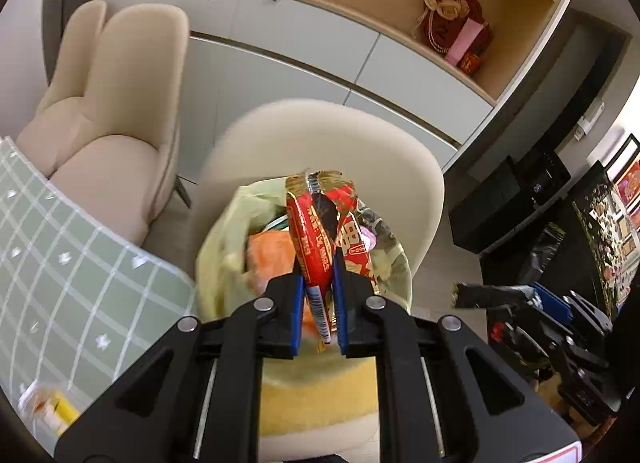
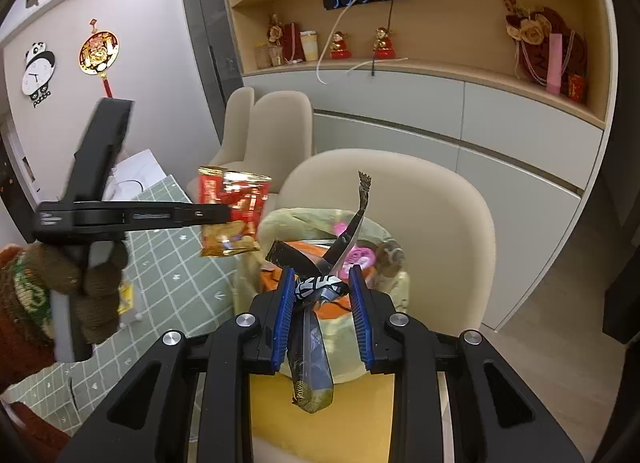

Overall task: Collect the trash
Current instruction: 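Open the left tool to drop the red packet while the right tool releases the strap into the bin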

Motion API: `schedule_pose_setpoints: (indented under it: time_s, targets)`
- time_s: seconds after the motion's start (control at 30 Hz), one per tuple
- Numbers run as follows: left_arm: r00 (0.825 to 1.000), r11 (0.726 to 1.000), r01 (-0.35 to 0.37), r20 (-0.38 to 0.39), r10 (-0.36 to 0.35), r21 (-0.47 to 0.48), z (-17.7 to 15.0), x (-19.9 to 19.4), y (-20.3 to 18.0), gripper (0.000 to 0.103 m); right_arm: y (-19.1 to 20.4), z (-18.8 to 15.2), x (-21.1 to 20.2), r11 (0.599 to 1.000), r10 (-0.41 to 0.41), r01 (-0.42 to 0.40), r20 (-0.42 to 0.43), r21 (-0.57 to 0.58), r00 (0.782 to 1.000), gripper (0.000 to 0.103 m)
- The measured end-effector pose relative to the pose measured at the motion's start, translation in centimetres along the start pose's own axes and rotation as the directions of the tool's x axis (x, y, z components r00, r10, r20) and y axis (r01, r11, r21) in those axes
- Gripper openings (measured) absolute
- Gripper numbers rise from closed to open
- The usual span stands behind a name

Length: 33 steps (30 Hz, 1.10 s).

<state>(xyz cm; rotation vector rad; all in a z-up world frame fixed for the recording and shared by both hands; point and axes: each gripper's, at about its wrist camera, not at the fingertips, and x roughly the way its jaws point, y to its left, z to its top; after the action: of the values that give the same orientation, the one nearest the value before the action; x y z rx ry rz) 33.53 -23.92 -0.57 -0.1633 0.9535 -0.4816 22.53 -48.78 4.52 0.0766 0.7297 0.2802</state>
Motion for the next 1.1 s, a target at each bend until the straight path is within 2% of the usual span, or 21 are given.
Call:
schedule_pose_setpoints:
  time_s: [0.03, 0.13, 0.3, 0.43, 0.57, 0.73, 0.87, 0.97, 1.1]
  targets:
    - [1.000, 1.000, -0.003, -0.008, 0.003, -0.004, 0.2, 0.8, -0.1, 0.012, -0.5, 0.0, 0.4, 1.000, 0.001, -0.001, -0.004, 0.002, 1.000, 0.027]
    - [0.998, 0.999, -0.026, -0.052, 0.025, -0.034, 0.5, 3.0, 0.2, 0.030, -1.3, 0.3, 1.4, 1.000, 0.012, -0.012, -0.017, 0.004, 1.000, 0.027]
    - [0.996, 0.995, -0.069, -0.060, 0.064, -0.075, -0.6, 2.4, 1.2, 0.034, -2.0, 1.1, 4.2, 0.998, 0.054, -0.054, -0.040, 0.017, 0.998, 0.027]
    - [0.992, 0.985, -0.130, -0.014, 0.129, -0.112, -2.3, -0.7, 2.1, 0.035, -1.2, 1.5, 7.6, 0.994, 0.106, -0.105, -0.064, 0.024, 0.992, 0.027]
    - [0.972, 0.968, -0.220, 0.053, 0.228, -0.123, -4.8, -4.6, 2.2, 0.039, 0.2, 1.8, 11.8, 0.989, 0.151, -0.150, -0.108, 0.020, 0.983, 0.027]
    - [0.945, 0.939, -0.317, 0.044, 0.325, -0.134, -7.9, -7.3, 3.1, 0.041, 1.9, 1.6, 17.7, 0.984, 0.174, -0.177, -0.195, -0.001, 0.965, 0.027]
    - [0.916, 0.907, -0.387, 0.042, 0.399, -0.168, -9.9, -9.1, 4.2, 0.041, 3.0, 0.2, 21.7, 0.984, 0.158, -0.177, -0.315, -0.034, 0.936, 0.027]
    - [0.900, 0.890, -0.421, 0.038, 0.433, -0.174, -11.7, -10.1, 4.9, 0.041, 2.9, -0.6, 22.4, 0.982, 0.179, -0.191, -0.339, -0.003, 0.924, 0.028]
    - [0.897, 0.881, -0.427, 0.026, 0.440, -0.203, -13.9, -11.3, 5.7, 0.046, 3.3, -0.7, 21.2, 0.986, 0.157, -0.167, -0.315, -0.008, 0.936, 0.031]
